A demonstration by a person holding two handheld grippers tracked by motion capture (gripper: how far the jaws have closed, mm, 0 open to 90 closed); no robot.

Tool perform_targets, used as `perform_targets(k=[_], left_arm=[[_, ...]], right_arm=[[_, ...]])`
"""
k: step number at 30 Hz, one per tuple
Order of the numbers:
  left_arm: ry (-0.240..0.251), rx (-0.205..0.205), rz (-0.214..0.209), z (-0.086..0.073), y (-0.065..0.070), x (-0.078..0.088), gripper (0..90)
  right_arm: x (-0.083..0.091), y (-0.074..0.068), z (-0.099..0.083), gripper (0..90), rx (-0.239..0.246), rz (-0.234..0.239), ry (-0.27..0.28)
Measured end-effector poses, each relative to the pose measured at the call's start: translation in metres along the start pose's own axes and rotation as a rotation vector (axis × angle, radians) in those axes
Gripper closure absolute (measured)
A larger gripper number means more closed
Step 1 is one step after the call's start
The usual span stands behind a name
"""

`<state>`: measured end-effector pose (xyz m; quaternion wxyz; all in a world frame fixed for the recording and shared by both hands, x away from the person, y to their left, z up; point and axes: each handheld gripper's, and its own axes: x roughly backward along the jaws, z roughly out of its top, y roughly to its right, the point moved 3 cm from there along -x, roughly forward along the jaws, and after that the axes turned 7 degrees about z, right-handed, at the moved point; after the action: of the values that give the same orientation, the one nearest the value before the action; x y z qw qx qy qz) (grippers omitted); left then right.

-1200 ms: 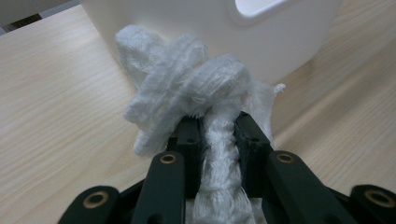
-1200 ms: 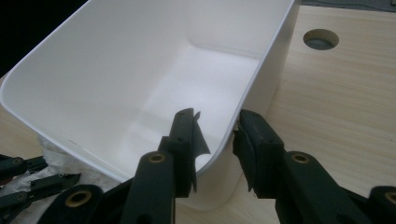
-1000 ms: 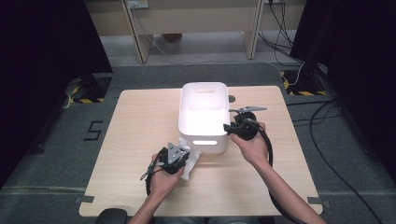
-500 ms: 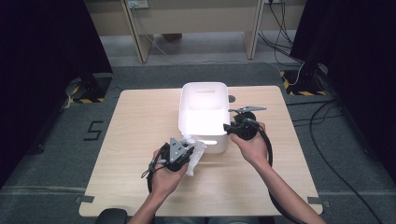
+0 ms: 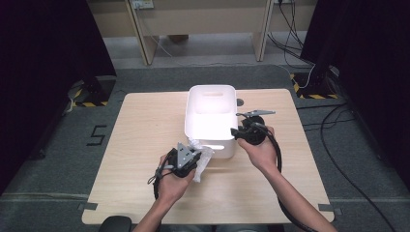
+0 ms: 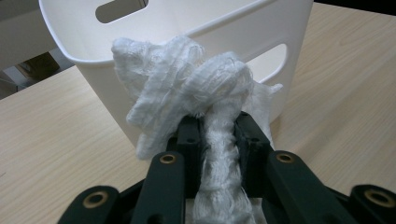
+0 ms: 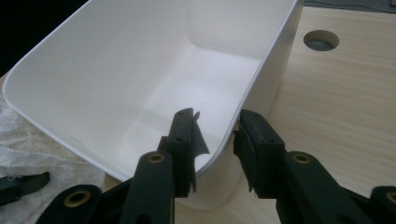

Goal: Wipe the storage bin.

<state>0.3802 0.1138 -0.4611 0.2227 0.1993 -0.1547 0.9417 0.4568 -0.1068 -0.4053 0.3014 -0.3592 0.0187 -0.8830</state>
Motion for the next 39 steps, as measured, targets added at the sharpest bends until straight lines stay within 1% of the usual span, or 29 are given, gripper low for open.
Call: perform_targets(k=[2, 3, 4, 5, 8, 9, 11, 12, 19, 27, 32, 33, 34, 38, 39], left_arm=[[-0.002, 0.002, 0.001, -0.001, 0.001, -0.002, 74.8], [-0.006, -0.005, 0.006, -0.002, 0.001, -0.001, 74.8], [0.001, -0.014, 0.0, -0.002, 0.001, -0.003, 74.8], [-0.004, 0.002, -0.003, -0.003, 0.003, -0.003, 74.8], [0.002, -0.015, -0.001, -0.004, 0.002, -0.005, 74.8], [-0.007, -0.005, -0.005, -0.005, 0.003, -0.005, 74.8], [-0.008, -0.002, -0.005, -0.006, 0.004, -0.005, 74.8], [-0.013, -0.008, -0.007, -0.006, 0.004, -0.006, 74.8], [-0.011, -0.005, -0.007, -0.007, 0.005, -0.007, 74.8], [-0.019, -0.018, -0.002, -0.011, 0.007, -0.011, 74.8], [-0.03, -0.02, -0.007, -0.015, 0.009, -0.015, 74.8], [-0.024, -0.031, -0.008, -0.015, 0.008, -0.017, 74.8], [-0.034, -0.022, -0.009, -0.017, 0.009, -0.017, 74.8], [-0.041, -0.014, -0.018, -0.021, 0.011, -0.021, 74.8], [-0.043, -0.001, -0.026, -0.023, 0.011, -0.022, 74.8]], right_arm=[[0.0, -0.001, 0.0, 67.4, 0.0, 0.0, 0.0], [0.0, -0.001, 0.0, 67.3, -0.001, 0.001, 0.0], [0.0, 0.0, 0.0, 67.2, 0.001, 0.0, 0.0], [0.0, 0.0, 0.0, 67.2, 0.0, 0.001, -0.001], [0.0, 0.0, 0.0, 67.2, 0.0, 0.001, -0.001], [0.0, 0.0, 0.0, 67.1, 0.0, 0.001, -0.001], [0.0, 0.0, 0.0, 67.1, 0.001, 0.0, -0.001], [0.0, 0.0, 0.0, 67.1, 0.0, 0.0, -0.001], [0.0, 0.0, 0.0, 67.1, 0.001, 0.0, -0.001], [-0.001, 0.0, 0.0, 66.9, 0.002, 0.0, 0.001], [-0.001, -0.001, 0.0, 66.8, 0.001, 0.0, 0.002], [-0.001, 0.0, 0.0, 66.8, 0.002, -0.001, 0.001], [-0.001, 0.0, 0.0, 66.7, 0.001, 0.001, 0.001], [-0.001, -0.001, 0.0, 66.7, 0.002, 0.0, 0.001], [-0.001, -0.001, 0.0, 66.7, 0.001, 0.0, 0.002]])
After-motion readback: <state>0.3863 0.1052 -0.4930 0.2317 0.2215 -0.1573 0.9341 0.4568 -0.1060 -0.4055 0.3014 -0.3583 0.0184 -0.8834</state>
